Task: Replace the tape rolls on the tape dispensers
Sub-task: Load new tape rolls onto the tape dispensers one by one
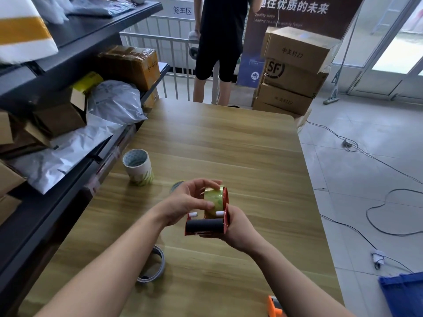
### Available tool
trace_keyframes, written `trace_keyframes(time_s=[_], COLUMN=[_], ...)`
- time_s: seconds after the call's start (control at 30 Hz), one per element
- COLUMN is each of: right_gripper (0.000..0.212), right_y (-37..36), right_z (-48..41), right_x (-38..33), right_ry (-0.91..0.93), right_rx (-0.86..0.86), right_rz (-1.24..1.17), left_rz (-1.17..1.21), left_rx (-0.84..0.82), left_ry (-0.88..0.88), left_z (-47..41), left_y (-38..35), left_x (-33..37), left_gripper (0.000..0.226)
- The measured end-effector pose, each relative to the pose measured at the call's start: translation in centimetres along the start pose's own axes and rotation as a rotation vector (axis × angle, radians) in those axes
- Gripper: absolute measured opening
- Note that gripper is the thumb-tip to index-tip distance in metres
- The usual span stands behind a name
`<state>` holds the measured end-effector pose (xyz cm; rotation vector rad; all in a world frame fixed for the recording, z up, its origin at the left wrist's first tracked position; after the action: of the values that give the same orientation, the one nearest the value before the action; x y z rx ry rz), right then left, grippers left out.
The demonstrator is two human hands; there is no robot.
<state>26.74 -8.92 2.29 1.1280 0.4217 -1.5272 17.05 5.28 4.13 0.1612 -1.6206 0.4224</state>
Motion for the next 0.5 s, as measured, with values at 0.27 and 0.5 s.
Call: trace_keyframes(time_s=[0.27,0.5], right_gripper=[0.037,0.035], right_y=[-0.6,-0.9], right_z=[-0.5,-0.7], right_x=[-0.3,-0.5], right_ry=[0.103,0.131], right_rx=[0.052,0.061], right_rz=[0.098,0.041], left_rz=[-0.156,-0.344], left_rx=[-0.017,-0.078], left_ry=[0.110,0.041], left_z=[-0.5,-1.0], left_y=[0.5,0.1], left_x=[0.9,1.6], left_gripper=[0.065,0.061])
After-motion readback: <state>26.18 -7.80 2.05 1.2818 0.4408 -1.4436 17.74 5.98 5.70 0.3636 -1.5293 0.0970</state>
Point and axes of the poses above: each hand's wrist, its own z-axis away from the middle knuckle, its own y-axis out of the back of the hand, x = y × z, the point moved 1 cm from there along -z, towards the middle knuckle, and after that the axes turned 14 degrees about -y, right-handed, at the moved point
